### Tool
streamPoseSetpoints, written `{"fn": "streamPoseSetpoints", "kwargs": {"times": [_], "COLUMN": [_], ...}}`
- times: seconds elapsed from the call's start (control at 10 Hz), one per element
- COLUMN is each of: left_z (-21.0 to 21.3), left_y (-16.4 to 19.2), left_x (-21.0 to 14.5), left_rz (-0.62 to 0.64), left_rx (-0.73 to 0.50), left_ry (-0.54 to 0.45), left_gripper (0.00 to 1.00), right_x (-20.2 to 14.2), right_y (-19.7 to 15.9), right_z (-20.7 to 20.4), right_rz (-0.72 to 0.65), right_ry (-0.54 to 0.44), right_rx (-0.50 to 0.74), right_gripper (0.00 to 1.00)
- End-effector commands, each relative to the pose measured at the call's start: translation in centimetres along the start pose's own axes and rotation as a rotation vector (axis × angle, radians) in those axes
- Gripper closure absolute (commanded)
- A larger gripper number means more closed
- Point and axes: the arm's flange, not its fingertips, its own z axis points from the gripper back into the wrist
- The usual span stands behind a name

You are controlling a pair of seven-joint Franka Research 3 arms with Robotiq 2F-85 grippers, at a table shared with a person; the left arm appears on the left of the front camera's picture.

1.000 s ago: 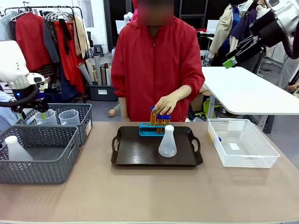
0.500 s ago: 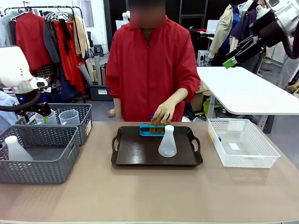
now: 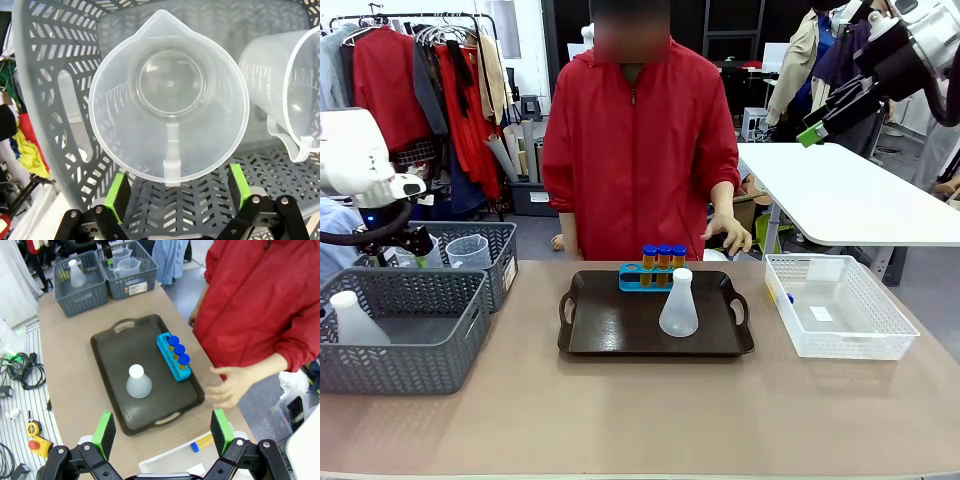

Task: Prepare the laboratory tools.
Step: Pick up one Large Measuring Cup and place it on the Handle tray.

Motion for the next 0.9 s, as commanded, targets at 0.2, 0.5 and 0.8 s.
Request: {"fn": "streamPoseSetpoints", "kwargs": {"times": [0.2,0.5,0.8], "left_z": [-0.13,0.23,0.39], "left_y": [0.38,0.63,0.66], "left_x": [0.39,0.45,0.34], "left_rz": [-0.011,-0.001,0.000], "left_rx": [0.037,0.041,0.042], "left_ry": [-0.011,-0.019,-0.021], "left_gripper": [0.44,1.00,1.00], "right_x": [0.13,0.13,0.13], "right_y": [0.09,0.09,0.09], "right_z": [0.08,0.08,0.08], "right_rz": [0.006,0.006,0.006], "right_ry": [-0.005,-0.005,-0.005], "right_rx": [0.005,0.005,0.005], "right_gripper": [0.00,0.00,0.00]}}
